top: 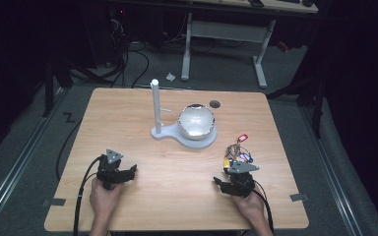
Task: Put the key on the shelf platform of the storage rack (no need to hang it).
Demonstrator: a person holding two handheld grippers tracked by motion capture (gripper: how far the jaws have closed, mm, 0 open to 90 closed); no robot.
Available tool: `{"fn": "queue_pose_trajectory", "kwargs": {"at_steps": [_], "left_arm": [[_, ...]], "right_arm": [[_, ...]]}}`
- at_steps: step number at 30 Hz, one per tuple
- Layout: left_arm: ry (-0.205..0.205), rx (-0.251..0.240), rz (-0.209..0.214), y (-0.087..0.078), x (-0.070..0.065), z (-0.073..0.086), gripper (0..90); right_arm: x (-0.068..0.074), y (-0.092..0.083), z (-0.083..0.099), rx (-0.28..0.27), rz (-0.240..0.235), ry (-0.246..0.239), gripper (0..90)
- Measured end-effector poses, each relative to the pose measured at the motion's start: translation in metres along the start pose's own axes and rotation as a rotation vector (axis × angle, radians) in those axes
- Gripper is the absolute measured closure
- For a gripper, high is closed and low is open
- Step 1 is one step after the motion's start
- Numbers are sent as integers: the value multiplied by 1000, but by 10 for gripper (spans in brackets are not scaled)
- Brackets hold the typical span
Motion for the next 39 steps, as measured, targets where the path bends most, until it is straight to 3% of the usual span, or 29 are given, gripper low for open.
{"fn": "queue_pose_trajectory", "kwargs": {"at_steps": [39], "left_arm": [[-1,0,1,0,0,0,219]], "right_arm": [[2,-1,0,0,25,30,452]]}}
Point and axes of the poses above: each handheld gripper's, and its own axes: y roughly forward along the jaws, z roughly out of its underside, x roughly to its left, the point moved 4 cm from there along y, roughly forward along the jaws
